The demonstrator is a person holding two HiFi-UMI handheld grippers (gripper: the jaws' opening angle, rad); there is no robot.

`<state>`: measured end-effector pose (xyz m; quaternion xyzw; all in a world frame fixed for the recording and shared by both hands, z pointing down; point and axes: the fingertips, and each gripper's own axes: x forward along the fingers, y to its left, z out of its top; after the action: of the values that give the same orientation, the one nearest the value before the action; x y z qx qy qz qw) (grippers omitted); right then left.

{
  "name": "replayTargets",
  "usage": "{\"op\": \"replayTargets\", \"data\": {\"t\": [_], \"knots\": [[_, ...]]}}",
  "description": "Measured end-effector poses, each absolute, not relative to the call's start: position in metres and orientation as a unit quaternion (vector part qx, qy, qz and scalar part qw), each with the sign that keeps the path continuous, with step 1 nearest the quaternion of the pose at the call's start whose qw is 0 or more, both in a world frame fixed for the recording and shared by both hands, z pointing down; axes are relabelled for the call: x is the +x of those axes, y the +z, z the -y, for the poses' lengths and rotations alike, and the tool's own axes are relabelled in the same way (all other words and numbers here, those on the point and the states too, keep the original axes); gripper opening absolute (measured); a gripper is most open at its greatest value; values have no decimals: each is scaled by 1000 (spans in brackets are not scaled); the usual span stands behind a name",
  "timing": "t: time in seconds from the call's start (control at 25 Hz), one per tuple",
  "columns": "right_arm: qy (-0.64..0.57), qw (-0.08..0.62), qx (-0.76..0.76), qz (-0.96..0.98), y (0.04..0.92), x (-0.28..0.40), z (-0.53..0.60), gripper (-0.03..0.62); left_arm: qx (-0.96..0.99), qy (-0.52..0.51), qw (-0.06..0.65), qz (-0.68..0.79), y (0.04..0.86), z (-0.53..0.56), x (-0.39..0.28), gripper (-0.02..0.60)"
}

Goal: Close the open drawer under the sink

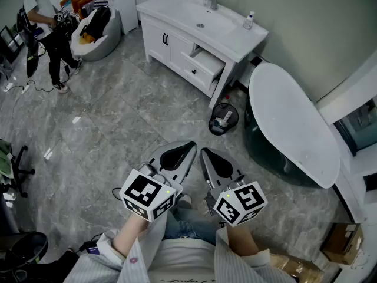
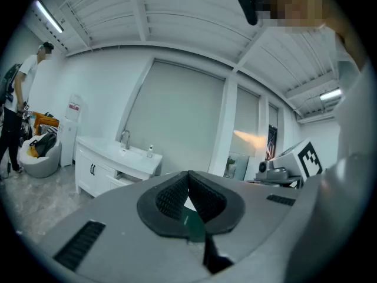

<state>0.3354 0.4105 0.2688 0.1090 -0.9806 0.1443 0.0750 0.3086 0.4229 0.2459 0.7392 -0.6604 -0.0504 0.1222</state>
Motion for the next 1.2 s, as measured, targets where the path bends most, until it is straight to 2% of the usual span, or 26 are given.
{"op": "replayTargets", "data": {"t": [0.76,1.2], "knots": [[141,67,107,982,272,355,-390,9,723,-53,120,678,253,-413,320,15],[157,80,109,978,285,311,-352,10,721,-55,127,679,262,-376,274,15]]}}
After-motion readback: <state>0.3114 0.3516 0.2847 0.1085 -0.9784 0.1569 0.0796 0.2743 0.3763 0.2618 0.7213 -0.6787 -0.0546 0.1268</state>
